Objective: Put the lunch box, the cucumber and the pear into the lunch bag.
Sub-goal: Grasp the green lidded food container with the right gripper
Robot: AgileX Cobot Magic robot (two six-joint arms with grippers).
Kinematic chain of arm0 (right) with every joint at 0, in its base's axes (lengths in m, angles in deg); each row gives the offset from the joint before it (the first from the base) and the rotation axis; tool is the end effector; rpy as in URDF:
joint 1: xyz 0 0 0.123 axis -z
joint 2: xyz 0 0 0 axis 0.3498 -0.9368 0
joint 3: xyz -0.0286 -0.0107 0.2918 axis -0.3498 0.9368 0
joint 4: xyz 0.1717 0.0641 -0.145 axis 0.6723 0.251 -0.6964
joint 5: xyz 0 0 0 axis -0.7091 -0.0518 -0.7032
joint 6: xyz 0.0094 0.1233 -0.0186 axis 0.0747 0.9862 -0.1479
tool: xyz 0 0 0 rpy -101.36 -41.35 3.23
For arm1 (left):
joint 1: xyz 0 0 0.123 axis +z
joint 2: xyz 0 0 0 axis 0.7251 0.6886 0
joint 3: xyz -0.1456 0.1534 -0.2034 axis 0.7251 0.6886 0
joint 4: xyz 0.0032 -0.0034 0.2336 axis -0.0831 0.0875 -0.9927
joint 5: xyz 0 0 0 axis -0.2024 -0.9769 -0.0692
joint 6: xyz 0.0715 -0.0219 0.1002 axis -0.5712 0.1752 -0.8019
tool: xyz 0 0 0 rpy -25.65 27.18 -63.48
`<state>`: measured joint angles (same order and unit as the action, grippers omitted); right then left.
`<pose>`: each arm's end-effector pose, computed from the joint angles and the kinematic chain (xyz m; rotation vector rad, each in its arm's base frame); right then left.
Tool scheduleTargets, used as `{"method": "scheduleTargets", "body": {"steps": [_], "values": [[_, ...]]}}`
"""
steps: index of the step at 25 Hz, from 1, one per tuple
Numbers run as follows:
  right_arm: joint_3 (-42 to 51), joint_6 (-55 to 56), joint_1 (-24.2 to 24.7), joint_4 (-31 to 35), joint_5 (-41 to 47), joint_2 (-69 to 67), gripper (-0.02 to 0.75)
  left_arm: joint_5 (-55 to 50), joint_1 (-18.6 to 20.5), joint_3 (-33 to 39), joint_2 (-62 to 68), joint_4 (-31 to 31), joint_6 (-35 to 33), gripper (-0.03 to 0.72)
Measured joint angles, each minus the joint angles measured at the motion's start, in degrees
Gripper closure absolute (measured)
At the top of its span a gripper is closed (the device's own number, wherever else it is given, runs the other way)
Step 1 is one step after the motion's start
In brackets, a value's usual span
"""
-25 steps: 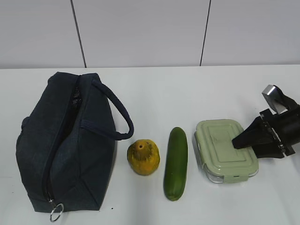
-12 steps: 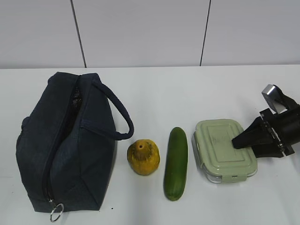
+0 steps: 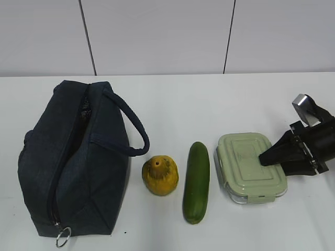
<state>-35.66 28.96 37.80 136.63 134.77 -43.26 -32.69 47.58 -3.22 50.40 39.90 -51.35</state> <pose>0.3354 -0.0011 0.1144 -0.0558 2.7062 1.3571 -0.0063 -0.0097 0.2540 0.0705 2.0487 -0.0414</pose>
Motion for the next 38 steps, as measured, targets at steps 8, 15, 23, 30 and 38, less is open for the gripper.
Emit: {"method": "scheduleTargets", "body": {"steps": [8, 15, 23, 30, 38], "values": [[0.0, -0.1, 0.0, 1.31, -0.22, 0.0, 0.351, 0.0, 0.0, 0.0, 0.0, 0.0, 0.0, 0.45], [0.0, -0.1, 0.0, 1.53, -0.25, 0.0, 0.351, 0.05, 0.0, 0.0, 0.0, 2.88, 0.0, 0.45], [0.0, -0.1, 0.0, 1.65, -0.35, -0.05, 0.351, 7.05, -0.19, -0.42, 13.94, 12.78, -1.24, 0.449], [0.0, -0.1, 0.0, 1.84, -0.35, -0.05, 0.351, 15.7, -1.97, -0.54, 33.09, 30.2, -16.56, 0.448], [0.0, -0.1, 0.0, 2.67, -0.67, -0.05, 0.352, 16.7, -2.02, -5.53, 52.69, 35.88, -24.61, 0.42]]}}
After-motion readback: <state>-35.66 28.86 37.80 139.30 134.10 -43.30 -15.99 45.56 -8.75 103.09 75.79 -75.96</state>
